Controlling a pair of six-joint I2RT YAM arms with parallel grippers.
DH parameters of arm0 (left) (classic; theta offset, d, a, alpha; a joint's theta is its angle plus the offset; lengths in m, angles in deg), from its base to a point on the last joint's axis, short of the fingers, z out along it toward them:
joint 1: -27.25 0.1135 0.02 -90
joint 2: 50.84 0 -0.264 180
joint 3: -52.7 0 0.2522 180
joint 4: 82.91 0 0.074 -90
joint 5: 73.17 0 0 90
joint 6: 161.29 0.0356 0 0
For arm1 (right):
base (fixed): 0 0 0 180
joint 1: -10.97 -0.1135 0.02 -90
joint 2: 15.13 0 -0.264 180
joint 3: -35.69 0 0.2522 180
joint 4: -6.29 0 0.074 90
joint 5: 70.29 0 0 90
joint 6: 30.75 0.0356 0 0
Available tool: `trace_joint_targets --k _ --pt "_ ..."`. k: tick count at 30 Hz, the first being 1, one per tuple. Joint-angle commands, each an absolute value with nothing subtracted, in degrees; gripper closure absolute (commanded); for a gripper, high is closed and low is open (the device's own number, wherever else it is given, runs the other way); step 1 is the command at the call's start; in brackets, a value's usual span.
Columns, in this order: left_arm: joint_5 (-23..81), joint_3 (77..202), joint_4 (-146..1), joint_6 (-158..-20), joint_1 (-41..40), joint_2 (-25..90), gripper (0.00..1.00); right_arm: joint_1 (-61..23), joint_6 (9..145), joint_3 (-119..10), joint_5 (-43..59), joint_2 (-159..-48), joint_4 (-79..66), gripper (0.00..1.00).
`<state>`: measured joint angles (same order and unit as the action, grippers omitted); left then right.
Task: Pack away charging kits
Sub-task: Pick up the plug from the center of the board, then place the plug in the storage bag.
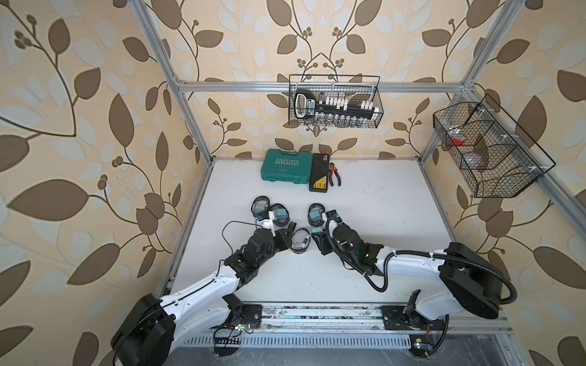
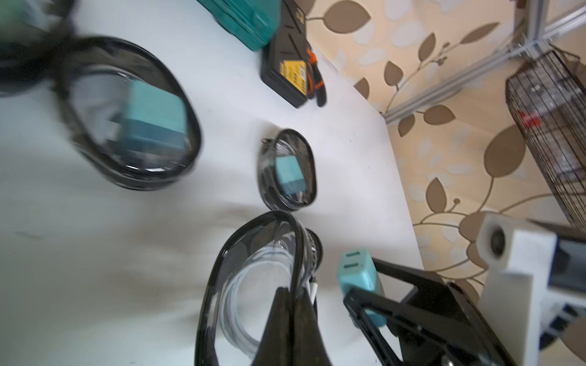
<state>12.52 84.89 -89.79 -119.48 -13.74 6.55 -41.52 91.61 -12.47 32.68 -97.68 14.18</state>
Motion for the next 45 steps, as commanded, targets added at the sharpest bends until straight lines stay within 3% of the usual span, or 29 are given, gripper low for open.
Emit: trace_joint_targets --k 1,9,19,31,38,45 --pt "1.75 85.38 -103.27 -119.72 -19.31 13.26 1.0 -41.77 99.72 -12.23 35.47 -94.5 9.45 0.9" --pt "0.42 87.71 -115.58 -122.53 -23.39 28.78 1.0 -41.65 110.61 -13.24 40.18 -94.3 -1.64 0.96" --pt "-0.66 87.69 -119.07 -124.07 -24.96 31.34 1.0 -42.51 112.92 -16.72 37.42 -101.52 -1.66 1.0" --pt "5.27 86.6 -121.8 -126.75 -25.05 31.34 1.0 -42.45 111.28 -19.17 37.51 -104.41 -1.73 0.96" --pt "5.21 86.44 -123.32 -128.2 -25.05 34.81 1.0 -42.22 107.49 -20.2 36.17 -105.61 -0.94 0.84" --pt "6.15 85.78 -129.51 -129.47 -25.05 39.25 1.0 -41.11 106.6 -20.99 35.49 -106.27 -2.26 0.81"
